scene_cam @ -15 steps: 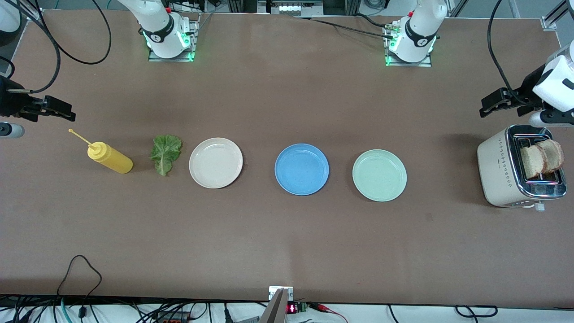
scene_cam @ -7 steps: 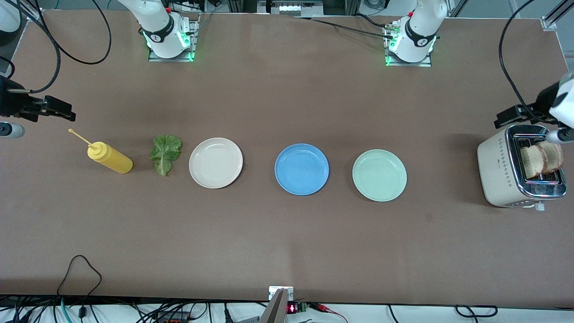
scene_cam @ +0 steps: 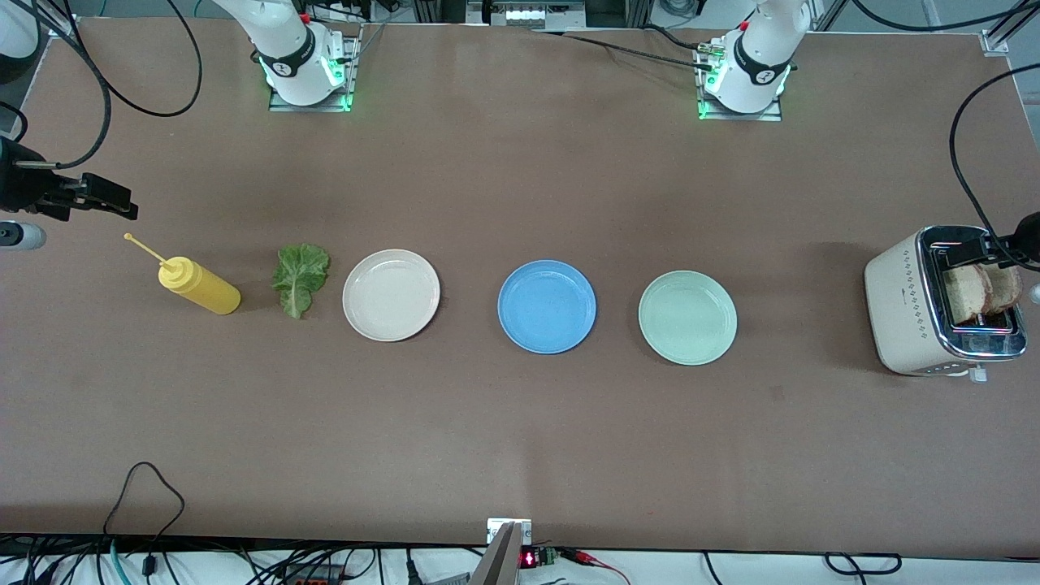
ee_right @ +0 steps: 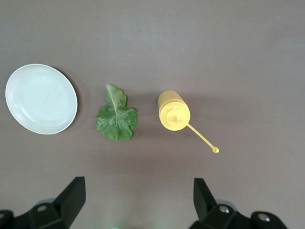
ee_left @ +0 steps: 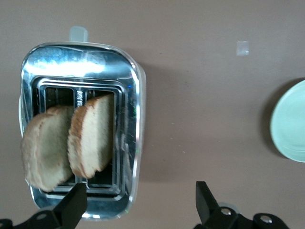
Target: Make sandwich in blue plate with both arms
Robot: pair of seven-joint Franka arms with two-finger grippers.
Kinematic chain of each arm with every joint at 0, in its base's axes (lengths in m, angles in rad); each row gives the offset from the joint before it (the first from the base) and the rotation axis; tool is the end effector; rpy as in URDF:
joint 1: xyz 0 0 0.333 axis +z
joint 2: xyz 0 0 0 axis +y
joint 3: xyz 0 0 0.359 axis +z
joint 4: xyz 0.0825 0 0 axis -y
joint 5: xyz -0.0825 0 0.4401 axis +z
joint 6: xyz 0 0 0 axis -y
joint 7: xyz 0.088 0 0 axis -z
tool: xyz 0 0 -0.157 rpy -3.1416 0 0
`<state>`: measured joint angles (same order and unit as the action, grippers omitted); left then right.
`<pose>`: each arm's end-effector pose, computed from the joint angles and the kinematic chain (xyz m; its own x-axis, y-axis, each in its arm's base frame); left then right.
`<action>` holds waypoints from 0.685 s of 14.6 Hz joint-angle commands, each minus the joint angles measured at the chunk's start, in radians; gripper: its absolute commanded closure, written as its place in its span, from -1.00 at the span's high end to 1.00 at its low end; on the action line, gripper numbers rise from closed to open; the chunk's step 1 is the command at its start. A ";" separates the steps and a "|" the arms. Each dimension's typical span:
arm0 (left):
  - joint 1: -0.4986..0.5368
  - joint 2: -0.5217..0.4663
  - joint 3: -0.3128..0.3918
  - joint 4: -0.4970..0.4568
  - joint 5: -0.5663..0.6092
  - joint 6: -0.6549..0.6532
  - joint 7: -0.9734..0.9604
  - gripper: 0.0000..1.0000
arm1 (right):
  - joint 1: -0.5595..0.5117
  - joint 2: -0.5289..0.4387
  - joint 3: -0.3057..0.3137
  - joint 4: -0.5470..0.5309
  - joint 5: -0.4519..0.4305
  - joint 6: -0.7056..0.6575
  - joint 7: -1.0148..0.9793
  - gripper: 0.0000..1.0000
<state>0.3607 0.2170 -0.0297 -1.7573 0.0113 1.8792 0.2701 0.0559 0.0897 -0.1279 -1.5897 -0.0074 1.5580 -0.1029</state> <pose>0.6307 0.2192 0.4043 0.9941 0.0561 -0.0925 0.0583 -0.9981 0.0215 0.6274 -0.0436 0.5514 0.9921 0.0304 -0.1217 0.0315 -0.9995 0.0063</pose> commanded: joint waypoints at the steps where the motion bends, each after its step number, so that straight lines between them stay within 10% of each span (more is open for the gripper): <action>1: 0.032 0.037 -0.009 0.009 0.013 0.044 0.087 1.00 | -0.005 -0.001 0.005 0.010 -0.003 -0.012 -0.018 1.00; 10: 0.069 0.105 -0.009 0.007 0.015 0.094 0.173 1.00 | -0.001 -0.001 0.007 0.010 -0.003 -0.012 -0.003 1.00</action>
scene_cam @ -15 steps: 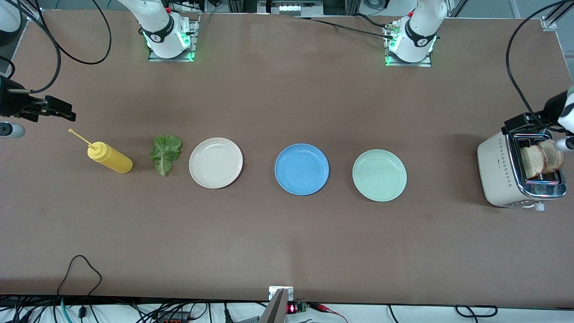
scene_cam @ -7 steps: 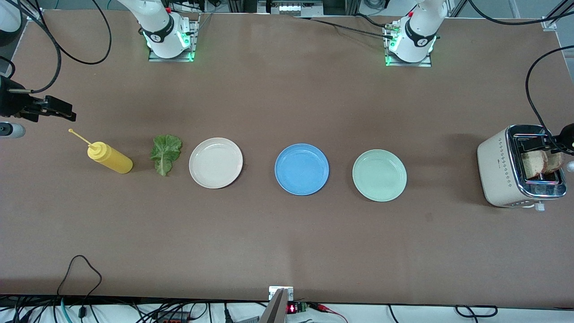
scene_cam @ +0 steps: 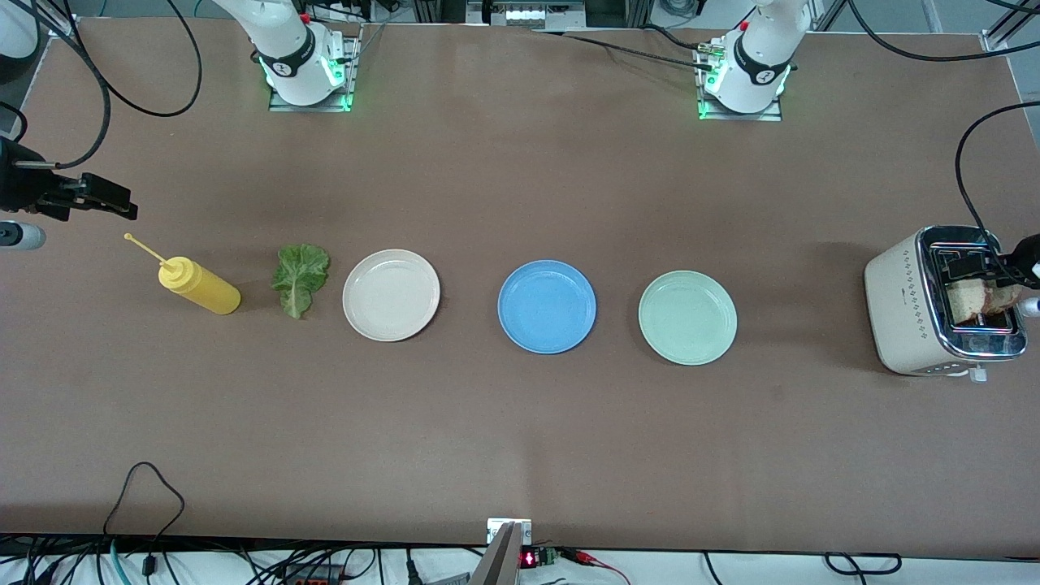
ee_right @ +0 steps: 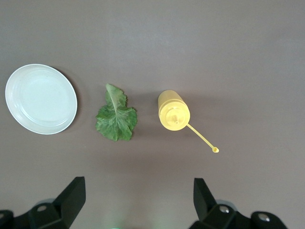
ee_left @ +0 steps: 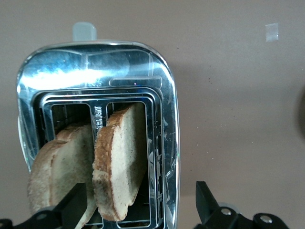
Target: Make sandwich in blue plate with both arms
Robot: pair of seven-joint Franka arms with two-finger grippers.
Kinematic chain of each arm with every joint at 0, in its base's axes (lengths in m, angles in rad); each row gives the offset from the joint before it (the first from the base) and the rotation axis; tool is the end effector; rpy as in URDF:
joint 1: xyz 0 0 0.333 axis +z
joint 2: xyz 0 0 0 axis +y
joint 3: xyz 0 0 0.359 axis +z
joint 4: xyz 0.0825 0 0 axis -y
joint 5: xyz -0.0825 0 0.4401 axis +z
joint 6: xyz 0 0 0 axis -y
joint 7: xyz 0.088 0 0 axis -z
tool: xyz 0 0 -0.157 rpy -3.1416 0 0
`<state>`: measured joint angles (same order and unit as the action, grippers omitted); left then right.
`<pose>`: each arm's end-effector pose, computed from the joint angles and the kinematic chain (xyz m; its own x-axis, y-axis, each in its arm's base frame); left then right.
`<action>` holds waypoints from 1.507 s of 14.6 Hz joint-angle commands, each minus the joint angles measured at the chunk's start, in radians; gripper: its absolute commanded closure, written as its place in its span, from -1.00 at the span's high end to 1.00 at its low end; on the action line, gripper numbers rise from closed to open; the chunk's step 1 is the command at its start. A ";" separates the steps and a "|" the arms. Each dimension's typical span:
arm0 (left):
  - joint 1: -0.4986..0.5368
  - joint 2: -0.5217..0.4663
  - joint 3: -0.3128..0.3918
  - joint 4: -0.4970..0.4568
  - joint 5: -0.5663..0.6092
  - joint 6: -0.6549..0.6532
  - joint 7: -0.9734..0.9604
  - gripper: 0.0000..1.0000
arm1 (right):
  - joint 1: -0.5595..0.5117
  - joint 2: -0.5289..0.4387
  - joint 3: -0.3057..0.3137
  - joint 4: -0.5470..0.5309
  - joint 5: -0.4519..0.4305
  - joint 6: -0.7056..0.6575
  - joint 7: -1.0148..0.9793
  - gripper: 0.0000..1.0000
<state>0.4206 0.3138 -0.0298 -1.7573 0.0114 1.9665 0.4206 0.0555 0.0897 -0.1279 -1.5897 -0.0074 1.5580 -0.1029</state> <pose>0.6335 0.2636 0.3450 0.9948 -0.0356 -0.0955 -0.0317 -0.9986 0.0418 0.6274 -0.0439 0.5514 0.9921 0.0301 -0.1217 0.0311 -0.9995 0.0063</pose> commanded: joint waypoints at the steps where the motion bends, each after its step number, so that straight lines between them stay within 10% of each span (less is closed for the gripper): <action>1: 0.010 0.008 -0.009 0.007 0.015 0.006 0.029 0.99 | 0.000 -0.001 0.007 0.010 -0.003 -0.012 -0.001 1.00; 11: 0.043 0.042 -0.009 0.009 0.013 0.051 0.058 -0.10 | 0.027 0.056 0.014 0.010 -0.011 -0.019 -0.021 1.00; 15: 0.044 0.042 -0.009 0.009 0.013 0.045 0.063 -0.97 | 0.058 0.073 0.014 -0.001 -0.019 -0.095 -0.001 1.00; 22: 0.034 -0.054 -0.027 0.128 0.012 -0.183 0.118 -0.99 | 0.064 -0.030 0.014 -0.295 -0.019 0.161 0.023 1.00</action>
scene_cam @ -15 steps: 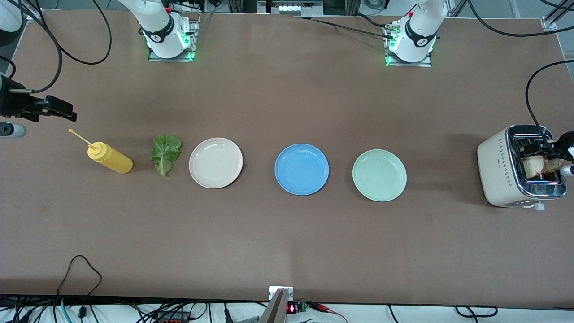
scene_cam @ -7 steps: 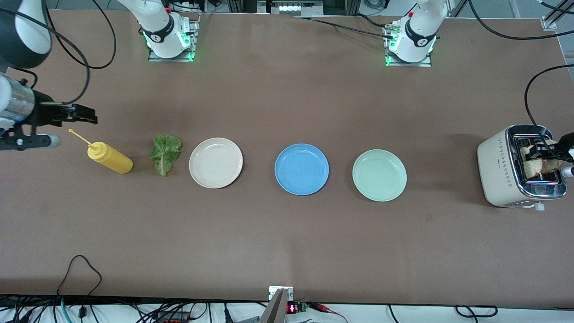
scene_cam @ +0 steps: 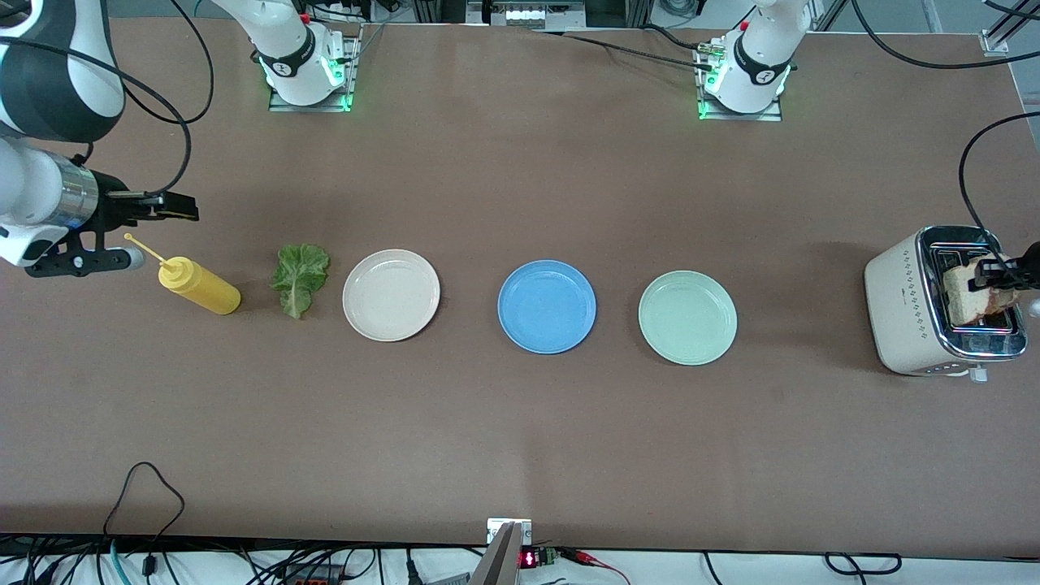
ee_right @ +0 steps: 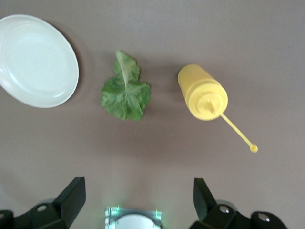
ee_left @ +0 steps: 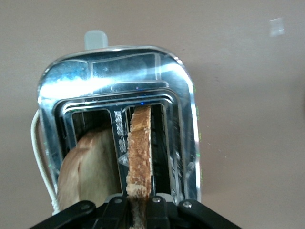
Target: Make sandwich in blue plate with both arms
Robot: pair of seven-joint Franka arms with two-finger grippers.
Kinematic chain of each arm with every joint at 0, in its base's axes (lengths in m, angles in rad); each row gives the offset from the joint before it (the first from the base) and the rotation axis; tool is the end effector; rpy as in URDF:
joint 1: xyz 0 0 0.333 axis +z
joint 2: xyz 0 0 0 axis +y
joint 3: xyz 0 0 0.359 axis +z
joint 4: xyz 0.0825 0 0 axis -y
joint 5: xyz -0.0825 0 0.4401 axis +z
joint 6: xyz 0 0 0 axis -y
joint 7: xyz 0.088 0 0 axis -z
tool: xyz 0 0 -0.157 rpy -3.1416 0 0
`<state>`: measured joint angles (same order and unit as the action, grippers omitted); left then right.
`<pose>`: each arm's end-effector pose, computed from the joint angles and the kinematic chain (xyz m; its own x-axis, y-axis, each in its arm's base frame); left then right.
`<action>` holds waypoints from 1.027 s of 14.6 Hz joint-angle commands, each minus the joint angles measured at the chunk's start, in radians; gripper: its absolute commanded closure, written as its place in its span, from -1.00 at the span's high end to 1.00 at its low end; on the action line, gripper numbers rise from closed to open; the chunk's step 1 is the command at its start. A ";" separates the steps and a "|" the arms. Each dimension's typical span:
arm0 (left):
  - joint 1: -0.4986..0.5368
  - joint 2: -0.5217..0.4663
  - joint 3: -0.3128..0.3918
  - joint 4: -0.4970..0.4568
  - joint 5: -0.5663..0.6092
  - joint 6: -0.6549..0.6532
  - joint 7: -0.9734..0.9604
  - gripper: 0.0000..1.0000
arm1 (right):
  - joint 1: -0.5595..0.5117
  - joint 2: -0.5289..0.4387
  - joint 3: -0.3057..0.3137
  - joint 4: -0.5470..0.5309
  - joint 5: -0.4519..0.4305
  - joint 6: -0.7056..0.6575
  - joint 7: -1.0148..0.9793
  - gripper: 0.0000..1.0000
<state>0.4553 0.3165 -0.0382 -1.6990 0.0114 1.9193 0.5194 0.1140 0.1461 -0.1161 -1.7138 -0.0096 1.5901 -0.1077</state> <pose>0.6346 0.2845 0.3691 0.9909 -0.1068 -0.0824 -0.1031 -0.9935 0.0489 0.6221 0.0000 0.4556 0.9583 0.1023 -0.2668 0.1055 -0.9944 -0.0026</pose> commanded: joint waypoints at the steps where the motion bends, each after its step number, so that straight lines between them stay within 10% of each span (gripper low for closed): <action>1: -0.001 -0.059 -0.050 0.144 0.012 -0.225 0.019 -0.99 | 0.013 -0.098 0.003 -0.217 -0.017 0.175 0.049 1.00; 7: -0.003 -0.067 -0.331 0.282 -0.004 -0.525 -0.166 -0.99 | 0.041 -0.053 0.003 -0.338 -0.018 0.405 0.137 1.00; 12: -0.052 0.057 -0.576 0.217 -0.114 -0.361 -0.508 -0.99 | 0.046 0.078 0.004 -0.414 -0.018 0.666 0.134 1.00; 15: -0.209 0.140 -0.600 0.208 -0.158 -0.193 -0.761 -0.99 | 0.084 0.159 0.004 -0.411 -0.018 0.775 0.137 1.00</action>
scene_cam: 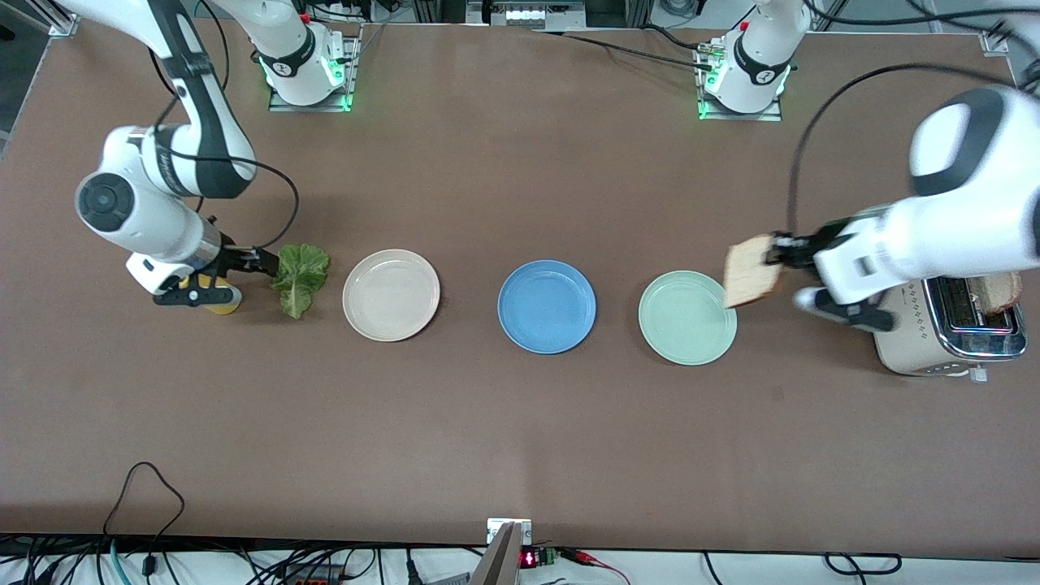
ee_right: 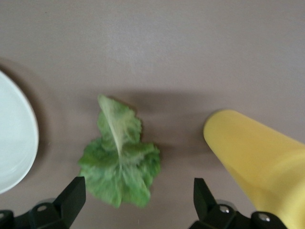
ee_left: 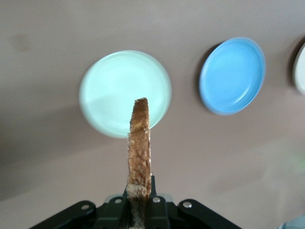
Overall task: Make sandwich in blue plate with both arms
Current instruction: 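Lay bread on the blue plate with the left gripper while the right gripper grasps lettuce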
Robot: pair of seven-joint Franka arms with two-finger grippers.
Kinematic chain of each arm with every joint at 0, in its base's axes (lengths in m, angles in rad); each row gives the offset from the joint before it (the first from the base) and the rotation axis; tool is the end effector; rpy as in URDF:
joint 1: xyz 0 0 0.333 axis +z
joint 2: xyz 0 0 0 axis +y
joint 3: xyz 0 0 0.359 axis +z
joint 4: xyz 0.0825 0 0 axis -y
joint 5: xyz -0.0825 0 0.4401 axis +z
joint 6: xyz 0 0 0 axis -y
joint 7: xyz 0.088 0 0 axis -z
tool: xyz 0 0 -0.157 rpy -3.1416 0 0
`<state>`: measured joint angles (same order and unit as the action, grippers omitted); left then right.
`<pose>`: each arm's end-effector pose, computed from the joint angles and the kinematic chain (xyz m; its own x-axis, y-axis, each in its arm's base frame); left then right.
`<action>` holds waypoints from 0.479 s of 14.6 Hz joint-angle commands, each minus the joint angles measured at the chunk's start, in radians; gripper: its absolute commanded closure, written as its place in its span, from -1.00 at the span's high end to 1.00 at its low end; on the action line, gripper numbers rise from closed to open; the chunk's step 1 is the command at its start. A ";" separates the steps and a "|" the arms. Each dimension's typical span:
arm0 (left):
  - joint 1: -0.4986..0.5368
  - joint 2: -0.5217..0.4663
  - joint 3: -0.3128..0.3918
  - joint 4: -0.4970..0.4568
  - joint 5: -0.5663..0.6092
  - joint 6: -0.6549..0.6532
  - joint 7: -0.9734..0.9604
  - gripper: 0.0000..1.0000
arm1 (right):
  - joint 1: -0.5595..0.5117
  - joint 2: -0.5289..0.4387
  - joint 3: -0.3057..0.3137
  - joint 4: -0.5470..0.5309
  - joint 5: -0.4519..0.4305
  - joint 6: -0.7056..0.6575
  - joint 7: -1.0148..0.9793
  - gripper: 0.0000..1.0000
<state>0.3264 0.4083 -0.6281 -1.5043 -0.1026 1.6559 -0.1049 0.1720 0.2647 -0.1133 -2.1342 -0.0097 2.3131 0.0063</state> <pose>0.6791 -0.1720 0.4375 0.9581 -0.1896 -0.2148 -0.1180 -0.9443 0.3073 0.6054 0.0343 0.2266 0.9946 0.0601 -0.0840 0.0634 -0.9973 0.0367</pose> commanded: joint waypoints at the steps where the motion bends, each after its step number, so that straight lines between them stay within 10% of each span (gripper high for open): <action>1: -0.125 0.078 -0.010 0.013 -0.070 0.141 -0.198 -0.99 | 0.035 0.060 0.001 0.010 -0.018 0.080 0.021 1.00; 7: -0.282 0.270 -0.007 0.007 -0.078 0.453 -0.390 -0.99 | 0.040 0.169 0.000 0.016 -0.009 0.228 0.023 1.00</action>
<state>0.0622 0.6347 -0.6350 -1.5166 -0.1595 2.0541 -0.4659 0.2130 0.4012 -0.1133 -2.1319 -0.0096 2.5024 0.0117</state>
